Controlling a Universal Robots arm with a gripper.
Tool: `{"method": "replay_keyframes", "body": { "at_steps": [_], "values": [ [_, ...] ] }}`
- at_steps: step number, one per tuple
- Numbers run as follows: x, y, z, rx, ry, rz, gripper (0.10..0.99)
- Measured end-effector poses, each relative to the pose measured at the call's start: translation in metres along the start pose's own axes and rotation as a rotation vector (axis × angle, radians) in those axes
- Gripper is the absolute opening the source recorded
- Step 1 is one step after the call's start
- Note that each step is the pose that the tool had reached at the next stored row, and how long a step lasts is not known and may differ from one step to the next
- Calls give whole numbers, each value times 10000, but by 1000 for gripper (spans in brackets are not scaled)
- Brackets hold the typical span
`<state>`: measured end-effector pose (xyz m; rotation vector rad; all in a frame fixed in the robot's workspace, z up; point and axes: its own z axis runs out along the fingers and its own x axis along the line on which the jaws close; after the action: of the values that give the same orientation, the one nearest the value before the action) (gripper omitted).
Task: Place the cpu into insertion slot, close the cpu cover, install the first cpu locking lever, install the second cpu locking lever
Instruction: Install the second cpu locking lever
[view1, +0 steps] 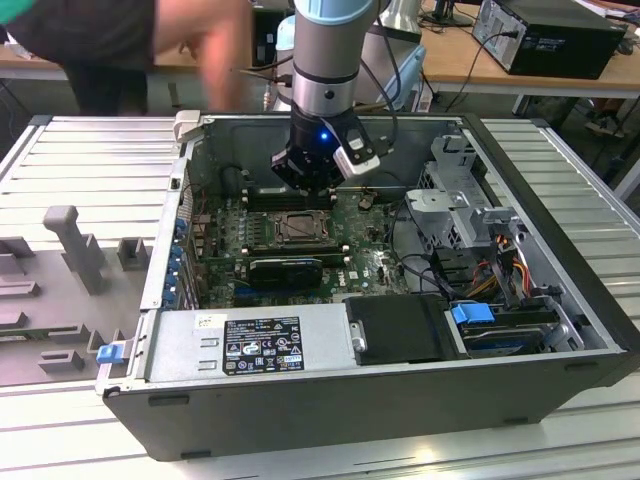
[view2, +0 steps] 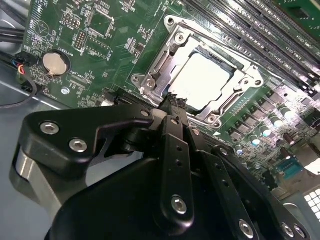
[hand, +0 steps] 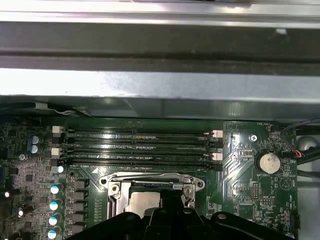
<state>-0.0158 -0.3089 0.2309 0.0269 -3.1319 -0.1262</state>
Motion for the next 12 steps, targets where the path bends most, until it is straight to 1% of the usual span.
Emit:
{"method": "replay_keyframes", "body": {
  "at_steps": [5,8,11,12],
  "values": [
    [1,-32,-2,0,0,0,106],
    [2,-35,-9,3,2,3,106],
    [1,-31,-66,1,0,1,106],
    [1,-28,-103,3,0,1,106]
  ]
}}
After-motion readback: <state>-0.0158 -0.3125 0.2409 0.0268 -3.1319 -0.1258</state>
